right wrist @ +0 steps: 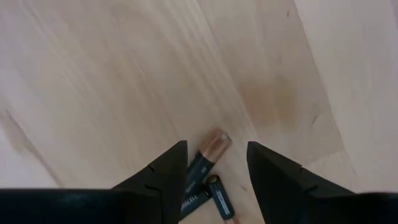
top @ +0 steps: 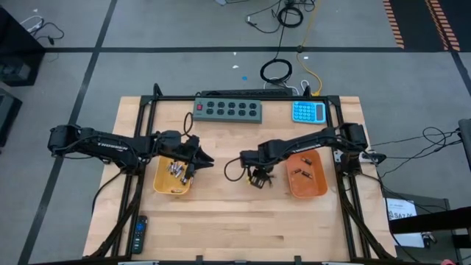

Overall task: Sort batteries
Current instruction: Put the black battery into the orange bin

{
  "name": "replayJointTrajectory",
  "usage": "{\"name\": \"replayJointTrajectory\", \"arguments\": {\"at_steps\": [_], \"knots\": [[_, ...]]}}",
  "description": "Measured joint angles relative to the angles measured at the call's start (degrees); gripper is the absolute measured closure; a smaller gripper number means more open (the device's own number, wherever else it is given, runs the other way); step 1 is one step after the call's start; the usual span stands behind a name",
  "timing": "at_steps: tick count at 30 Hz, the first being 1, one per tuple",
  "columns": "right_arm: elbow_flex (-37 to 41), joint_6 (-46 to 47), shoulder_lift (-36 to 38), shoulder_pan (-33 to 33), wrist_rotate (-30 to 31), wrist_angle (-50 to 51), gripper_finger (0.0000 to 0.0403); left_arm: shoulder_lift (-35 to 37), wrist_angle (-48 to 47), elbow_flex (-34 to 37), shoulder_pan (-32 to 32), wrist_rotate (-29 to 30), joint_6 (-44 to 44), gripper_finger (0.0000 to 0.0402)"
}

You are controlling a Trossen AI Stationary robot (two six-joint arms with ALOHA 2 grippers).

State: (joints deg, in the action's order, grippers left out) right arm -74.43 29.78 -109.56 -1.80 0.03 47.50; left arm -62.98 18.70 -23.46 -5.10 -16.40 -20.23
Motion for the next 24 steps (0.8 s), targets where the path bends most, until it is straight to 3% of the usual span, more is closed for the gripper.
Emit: {"name": "replayJointTrajectory", "arguments": {"at_steps": [9,12,17,24], "knots": [[5.7,0.2,0.0,0.0,-0.2,-5.7,0.0254,0.0,0.4,0.0,0.0,2.9,0.1,0.0288],[6.4,-0.9,0.2,0.0,0.2,-6.1,0.0289,0.0,0.5,0.0,0.0,3.4,0.2,0.0288],[6.5,-3.4,0.2,0.0,1.4,-5.9,0.0381,0.0,0.5,0.0,0.0,3.4,1.5,0.0288],[5.8,-6.4,0.2,0.2,2.5,-5.4,0.0384,0.0,0.5,0.0,0.0,3.4,1.6,0.0288]]}}
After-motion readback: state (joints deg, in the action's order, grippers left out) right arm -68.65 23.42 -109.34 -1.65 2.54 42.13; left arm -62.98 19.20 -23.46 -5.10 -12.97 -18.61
